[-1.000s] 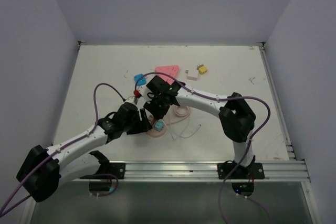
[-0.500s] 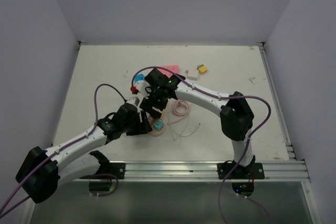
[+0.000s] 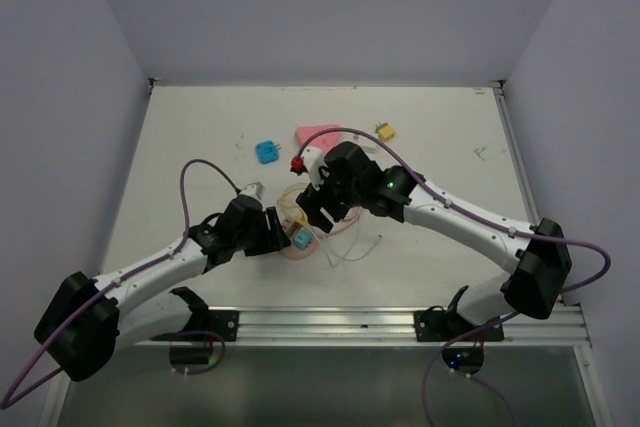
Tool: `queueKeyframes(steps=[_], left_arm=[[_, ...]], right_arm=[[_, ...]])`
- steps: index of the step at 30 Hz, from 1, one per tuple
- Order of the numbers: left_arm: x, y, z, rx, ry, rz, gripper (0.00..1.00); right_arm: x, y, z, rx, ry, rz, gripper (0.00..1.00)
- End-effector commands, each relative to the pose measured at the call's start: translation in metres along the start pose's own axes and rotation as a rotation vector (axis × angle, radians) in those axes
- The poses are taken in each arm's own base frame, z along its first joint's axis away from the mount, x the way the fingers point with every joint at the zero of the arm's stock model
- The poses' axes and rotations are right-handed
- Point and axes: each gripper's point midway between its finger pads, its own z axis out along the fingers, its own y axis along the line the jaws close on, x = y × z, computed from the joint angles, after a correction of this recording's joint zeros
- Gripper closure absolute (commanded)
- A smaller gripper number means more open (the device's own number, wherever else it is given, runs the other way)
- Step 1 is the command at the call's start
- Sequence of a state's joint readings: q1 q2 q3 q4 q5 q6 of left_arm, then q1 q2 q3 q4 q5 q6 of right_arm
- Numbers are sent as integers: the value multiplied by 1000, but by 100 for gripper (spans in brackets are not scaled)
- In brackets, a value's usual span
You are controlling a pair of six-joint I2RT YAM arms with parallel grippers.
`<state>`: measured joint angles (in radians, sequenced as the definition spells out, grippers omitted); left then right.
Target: Pull the plug off the socket
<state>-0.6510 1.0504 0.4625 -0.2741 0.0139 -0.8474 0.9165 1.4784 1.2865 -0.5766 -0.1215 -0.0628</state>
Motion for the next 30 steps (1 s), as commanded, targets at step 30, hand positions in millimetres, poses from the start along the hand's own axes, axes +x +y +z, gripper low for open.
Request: queueKeyframes(steps=[30], left_arm=[[10, 25, 25, -116, 29, -85, 52]], right_arm=[[65, 15, 98, 201, -35, 97, 44]])
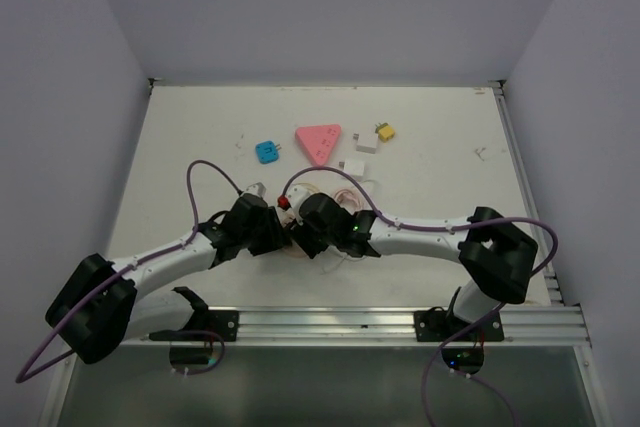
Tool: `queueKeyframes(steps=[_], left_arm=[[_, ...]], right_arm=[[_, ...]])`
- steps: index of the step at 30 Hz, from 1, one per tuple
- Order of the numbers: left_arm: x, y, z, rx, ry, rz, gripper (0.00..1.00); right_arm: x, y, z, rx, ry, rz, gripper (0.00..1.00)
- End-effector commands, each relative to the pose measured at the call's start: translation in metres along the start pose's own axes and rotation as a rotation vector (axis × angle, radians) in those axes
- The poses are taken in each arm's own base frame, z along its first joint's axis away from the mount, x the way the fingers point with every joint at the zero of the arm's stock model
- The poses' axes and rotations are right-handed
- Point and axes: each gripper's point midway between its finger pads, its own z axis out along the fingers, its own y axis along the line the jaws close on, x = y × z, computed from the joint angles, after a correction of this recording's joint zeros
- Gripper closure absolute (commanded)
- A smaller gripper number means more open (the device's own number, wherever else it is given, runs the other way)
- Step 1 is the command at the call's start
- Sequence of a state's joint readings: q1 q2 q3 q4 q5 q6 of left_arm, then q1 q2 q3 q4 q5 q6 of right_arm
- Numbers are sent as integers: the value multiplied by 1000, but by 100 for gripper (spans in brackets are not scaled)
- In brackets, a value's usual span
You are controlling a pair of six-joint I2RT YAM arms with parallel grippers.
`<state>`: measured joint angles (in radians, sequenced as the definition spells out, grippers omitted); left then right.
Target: Pull the plug off the socket
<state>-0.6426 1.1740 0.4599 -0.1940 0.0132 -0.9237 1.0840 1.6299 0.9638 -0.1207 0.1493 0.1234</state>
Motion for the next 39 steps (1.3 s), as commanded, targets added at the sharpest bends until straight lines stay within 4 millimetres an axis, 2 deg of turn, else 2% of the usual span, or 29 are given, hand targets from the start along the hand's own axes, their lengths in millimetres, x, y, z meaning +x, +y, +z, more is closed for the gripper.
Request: queueKeyframes(steps=[1, 10, 13, 14, 16, 17, 18, 23, 24, 32, 35, 39], left_arm=[[5, 20, 6, -78, 2, -3, 52], [6, 22, 7, -93, 13, -4, 54], [8, 26, 9, -114, 21, -5, 57], [10, 31, 10, -134, 28, -8, 58], [13, 36, 11, -161, 38, -14, 60], [15, 41, 11, -184, 45, -16, 61], [18, 48, 12, -214, 55, -16, 63], [27, 57, 14, -264, 84, -10, 66], [27, 58, 14, -275, 86, -7, 67], [36, 59, 19, -338, 119, 31, 69], [40, 59, 21, -366, 127, 49, 70], [45, 60, 24, -404, 146, 76, 71]], right_arm=[[-10, -4, 4, 37, -51, 38, 44], [-17, 9, 12, -25, -73, 49, 46], [-18, 10, 12, -25, -75, 53, 63], [-18, 10, 11, -25, -79, 57, 76], [-20, 10, 8, -25, -89, 61, 89], [-23, 10, 6, -28, -97, 64, 99], [-29, 11, 2, -35, -112, 67, 100], [-47, 16, -13, -69, -165, 98, 100], [-58, 16, -18, -74, -205, 105, 100], [-80, 13, -32, -67, -314, 148, 100], [-96, 10, -42, -61, -385, 160, 100], [-106, 9, -46, -63, -443, 163, 100]])
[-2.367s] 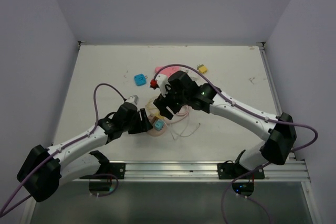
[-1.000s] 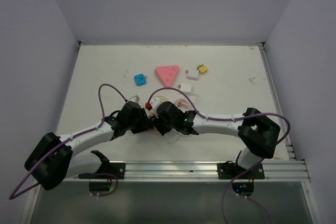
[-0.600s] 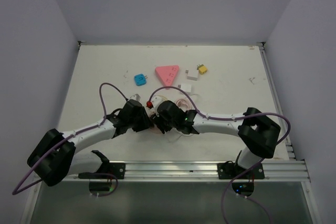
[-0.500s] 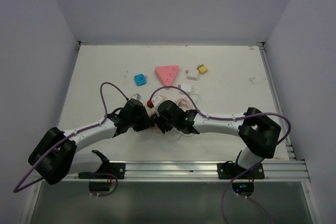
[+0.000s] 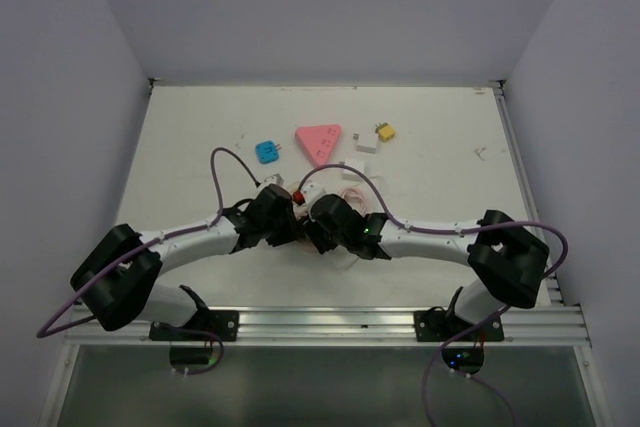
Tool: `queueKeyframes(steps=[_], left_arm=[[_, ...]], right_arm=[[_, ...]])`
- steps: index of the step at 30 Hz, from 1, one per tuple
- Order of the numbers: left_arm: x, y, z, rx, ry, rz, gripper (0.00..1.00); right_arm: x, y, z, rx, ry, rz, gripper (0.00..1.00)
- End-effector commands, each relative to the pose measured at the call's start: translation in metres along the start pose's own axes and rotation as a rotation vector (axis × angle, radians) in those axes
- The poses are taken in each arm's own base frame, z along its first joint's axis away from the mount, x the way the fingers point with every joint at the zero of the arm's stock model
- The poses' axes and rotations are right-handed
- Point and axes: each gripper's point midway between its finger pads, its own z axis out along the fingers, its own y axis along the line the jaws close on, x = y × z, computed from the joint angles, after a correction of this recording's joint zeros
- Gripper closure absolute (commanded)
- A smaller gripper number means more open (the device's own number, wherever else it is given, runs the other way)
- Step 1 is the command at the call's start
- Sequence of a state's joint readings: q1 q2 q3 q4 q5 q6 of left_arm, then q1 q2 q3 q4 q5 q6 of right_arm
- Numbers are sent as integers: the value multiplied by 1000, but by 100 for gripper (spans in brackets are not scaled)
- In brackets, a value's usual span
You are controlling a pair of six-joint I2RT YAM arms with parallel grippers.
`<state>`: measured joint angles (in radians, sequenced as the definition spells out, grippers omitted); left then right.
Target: Pull the plug off the socket
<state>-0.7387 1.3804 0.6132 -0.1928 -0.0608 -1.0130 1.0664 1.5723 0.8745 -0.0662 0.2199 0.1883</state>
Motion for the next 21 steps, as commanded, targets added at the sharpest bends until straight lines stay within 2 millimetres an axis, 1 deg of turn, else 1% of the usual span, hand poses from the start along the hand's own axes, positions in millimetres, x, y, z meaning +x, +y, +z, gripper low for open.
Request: queueKeyframes(steps=[1, 2, 3, 4, 6, 8, 9, 12, 13, 15, 16, 17, 21], left_arm=[[45, 86, 6, -353, 123, 98, 71], [48, 90, 7, -377, 134, 109, 72], [48, 89, 8, -387, 132, 117, 72], [49, 84, 8, -384, 132, 132, 72], [51, 84, 10, -399, 144, 143, 73], [53, 86, 11, -408, 152, 146, 74], [54, 87, 12, -409, 155, 147, 74], [55, 87, 13, -413, 160, 148, 74], [56, 88, 13, -418, 164, 147, 74], [58, 90, 14, -427, 172, 147, 75], [59, 91, 15, -431, 177, 150, 75], [61, 93, 16, -441, 187, 153, 75], [61, 92, 18, -447, 195, 159, 75]], right_arm=[[-118, 35, -39, -155, -413, 106, 100], [-125, 34, -43, -156, -440, 122, 100], [-128, 33, -46, -155, -455, 129, 100], [-131, 32, -49, -152, -475, 138, 100], [-140, 27, -59, -141, -530, 159, 100], [-144, 22, -65, -126, -555, 162, 100], [-148, 21, -72, -126, -577, 169, 100], [-152, 16, -82, -124, -617, 184, 100], [-155, 14, -89, -122, -639, 185, 100], [-157, 11, -95, -120, -668, 191, 100], [-160, 11, -102, -128, -690, 192, 100], [-159, 10, -102, -123, -692, 180, 100], [-160, 10, -105, -127, -695, 146, 100]])
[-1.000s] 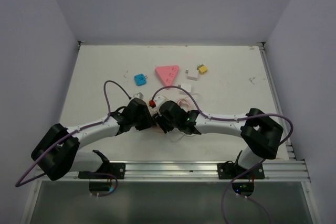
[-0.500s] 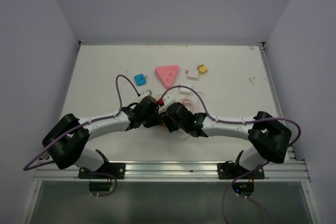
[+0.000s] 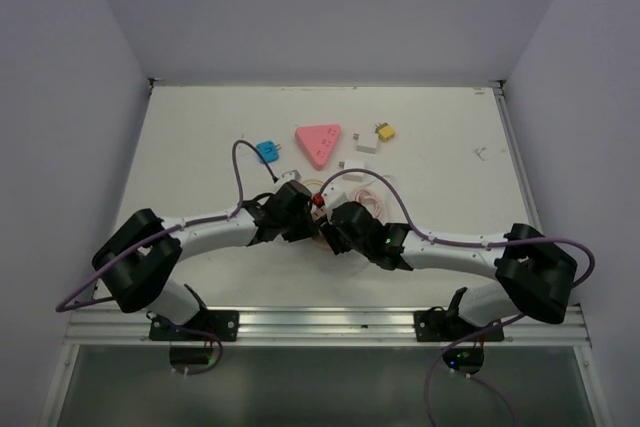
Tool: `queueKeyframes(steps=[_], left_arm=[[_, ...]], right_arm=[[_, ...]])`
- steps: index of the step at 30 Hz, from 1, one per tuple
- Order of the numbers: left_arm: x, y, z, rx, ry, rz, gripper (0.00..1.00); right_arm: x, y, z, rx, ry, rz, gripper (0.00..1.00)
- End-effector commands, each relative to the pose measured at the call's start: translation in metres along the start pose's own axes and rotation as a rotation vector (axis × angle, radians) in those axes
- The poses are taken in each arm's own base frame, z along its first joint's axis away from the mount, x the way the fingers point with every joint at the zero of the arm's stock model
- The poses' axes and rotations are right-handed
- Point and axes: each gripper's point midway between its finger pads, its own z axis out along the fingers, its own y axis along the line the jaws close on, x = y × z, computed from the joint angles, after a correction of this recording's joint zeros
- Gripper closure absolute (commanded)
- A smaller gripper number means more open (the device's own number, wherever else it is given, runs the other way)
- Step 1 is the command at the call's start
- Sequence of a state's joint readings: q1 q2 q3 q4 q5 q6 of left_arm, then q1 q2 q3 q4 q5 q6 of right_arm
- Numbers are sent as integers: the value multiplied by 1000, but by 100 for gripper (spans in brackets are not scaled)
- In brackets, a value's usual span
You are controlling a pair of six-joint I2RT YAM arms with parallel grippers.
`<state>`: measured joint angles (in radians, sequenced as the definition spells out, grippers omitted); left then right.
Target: Pull the plug off the socket
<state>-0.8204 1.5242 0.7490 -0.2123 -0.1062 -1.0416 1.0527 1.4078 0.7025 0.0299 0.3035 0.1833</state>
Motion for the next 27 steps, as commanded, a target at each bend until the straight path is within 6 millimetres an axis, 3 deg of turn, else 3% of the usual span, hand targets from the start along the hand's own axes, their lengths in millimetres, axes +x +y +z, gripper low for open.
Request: queueKeyframes(steps=[1, 5, 16, 21, 22, 27], left_arm=[[62, 122, 4, -428, 191, 116, 76], [61, 122, 4, -440, 189, 124, 77], [62, 117, 6, -455, 192, 152, 79], [63, 116, 7, -453, 196, 159, 80], [61, 114, 6, -443, 189, 157, 80], [43, 102, -9, -390, 93, 111, 66]], right_arm=[[-176, 38, -68, -207, -587, 143, 100], [-181, 48, -68, -249, -566, 91, 100], [-182, 47, -57, -207, -422, 59, 100], [-166, 39, -51, -161, -370, 83, 100], [-154, 36, -46, -148, -355, 94, 100], [-126, 27, -25, -100, -331, 146, 100]])
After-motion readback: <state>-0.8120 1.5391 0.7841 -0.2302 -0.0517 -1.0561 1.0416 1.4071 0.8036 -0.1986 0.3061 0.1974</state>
